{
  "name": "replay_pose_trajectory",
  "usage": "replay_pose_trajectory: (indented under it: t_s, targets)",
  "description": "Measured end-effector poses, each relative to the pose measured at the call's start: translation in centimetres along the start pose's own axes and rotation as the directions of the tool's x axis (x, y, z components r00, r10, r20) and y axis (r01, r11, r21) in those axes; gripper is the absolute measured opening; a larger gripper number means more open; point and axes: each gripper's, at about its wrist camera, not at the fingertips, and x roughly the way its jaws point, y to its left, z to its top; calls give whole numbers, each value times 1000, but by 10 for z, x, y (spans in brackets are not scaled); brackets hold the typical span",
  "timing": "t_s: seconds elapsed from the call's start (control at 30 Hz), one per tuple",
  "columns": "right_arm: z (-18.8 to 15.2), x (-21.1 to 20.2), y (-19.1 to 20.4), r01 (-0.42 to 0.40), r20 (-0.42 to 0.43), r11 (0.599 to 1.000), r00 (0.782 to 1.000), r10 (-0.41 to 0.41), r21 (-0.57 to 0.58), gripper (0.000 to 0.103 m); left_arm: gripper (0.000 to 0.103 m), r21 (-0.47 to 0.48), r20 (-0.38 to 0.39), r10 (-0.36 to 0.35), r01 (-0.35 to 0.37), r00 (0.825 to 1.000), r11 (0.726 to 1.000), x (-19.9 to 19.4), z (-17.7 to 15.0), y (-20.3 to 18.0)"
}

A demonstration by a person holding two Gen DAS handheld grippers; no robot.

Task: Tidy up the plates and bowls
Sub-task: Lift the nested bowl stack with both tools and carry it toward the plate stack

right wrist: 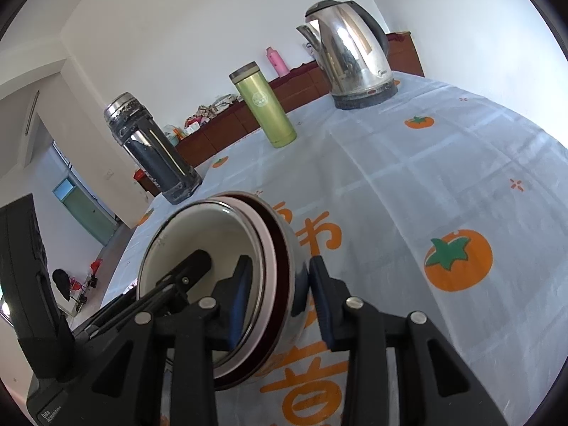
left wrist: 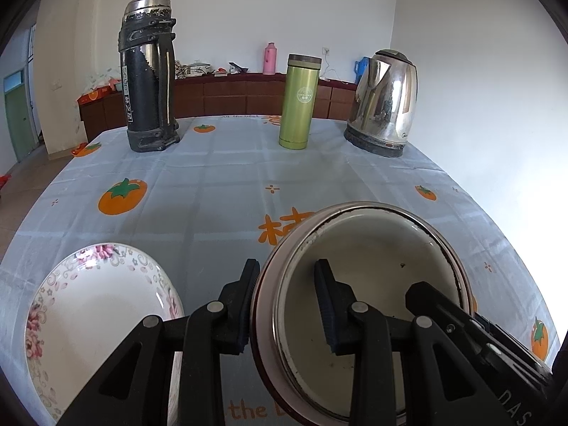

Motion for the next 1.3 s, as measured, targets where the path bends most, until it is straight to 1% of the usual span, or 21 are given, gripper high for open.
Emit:
replay_pose_trajectory:
  t_s: [0.57,0.93,1.07,1.3]
  targets:
    - [-12,-17,3,-6,14,1000,1000,6,6,35,33,13,17,1,-2,1000,1000,-25,-15,-1]
    - [-28,-31,10,-8,16,1000,1000,8,-4,35,33,9,19,1,-1,1000,1000,-39,-27,2]
    - [-28,-31,10,-8,16,1000,1000,8,-3,35,33,13,21,-1,1,1000,1000,-42,-30,3]
    - [-41,-38,15,-8,12,1000,1000,8,2,35,33,15,23,0,0,1000,1000,-50,-37,7]
